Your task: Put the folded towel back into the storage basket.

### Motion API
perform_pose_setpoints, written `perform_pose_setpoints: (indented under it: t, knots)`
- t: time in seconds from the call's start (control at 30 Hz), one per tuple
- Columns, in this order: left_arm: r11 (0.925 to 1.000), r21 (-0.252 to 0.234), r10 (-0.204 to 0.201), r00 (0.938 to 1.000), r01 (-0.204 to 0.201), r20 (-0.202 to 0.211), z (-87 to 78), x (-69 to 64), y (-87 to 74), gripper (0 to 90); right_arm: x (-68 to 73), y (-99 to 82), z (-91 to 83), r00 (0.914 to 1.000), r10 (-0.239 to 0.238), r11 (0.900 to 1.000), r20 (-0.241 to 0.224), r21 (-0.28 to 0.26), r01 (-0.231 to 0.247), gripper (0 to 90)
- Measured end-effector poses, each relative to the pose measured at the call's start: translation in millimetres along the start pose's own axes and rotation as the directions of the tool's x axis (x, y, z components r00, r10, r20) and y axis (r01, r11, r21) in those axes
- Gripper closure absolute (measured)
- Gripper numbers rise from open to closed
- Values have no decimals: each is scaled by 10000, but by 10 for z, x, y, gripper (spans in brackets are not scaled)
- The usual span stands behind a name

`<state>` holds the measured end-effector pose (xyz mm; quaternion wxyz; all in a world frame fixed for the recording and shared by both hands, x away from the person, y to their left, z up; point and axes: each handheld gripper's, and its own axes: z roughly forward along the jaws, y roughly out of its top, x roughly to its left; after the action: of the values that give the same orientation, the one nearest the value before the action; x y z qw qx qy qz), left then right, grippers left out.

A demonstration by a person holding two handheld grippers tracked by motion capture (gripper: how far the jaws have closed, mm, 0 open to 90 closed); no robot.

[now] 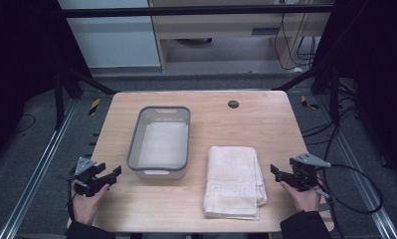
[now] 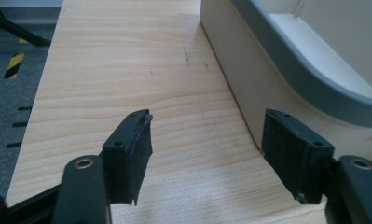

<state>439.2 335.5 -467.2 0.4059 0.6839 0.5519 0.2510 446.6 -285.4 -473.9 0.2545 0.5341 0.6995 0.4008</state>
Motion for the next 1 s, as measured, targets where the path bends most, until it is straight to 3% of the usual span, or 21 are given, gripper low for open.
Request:
perform_pose_setpoints:
  t: [0.23, 1.0]
  knots:
    - [9994, -319, -139, 9991, 151, 389, -97, -44, 29, 374, 10, 22, -85, 9999, 145, 9992, -54, -383, -147, 258]
    - [9947, -1021, -28, 9966, 112, 823, -218, -192, 166, 392, 105, 148, -192, 9982, 246, 9965, -548, -785, -288, 289]
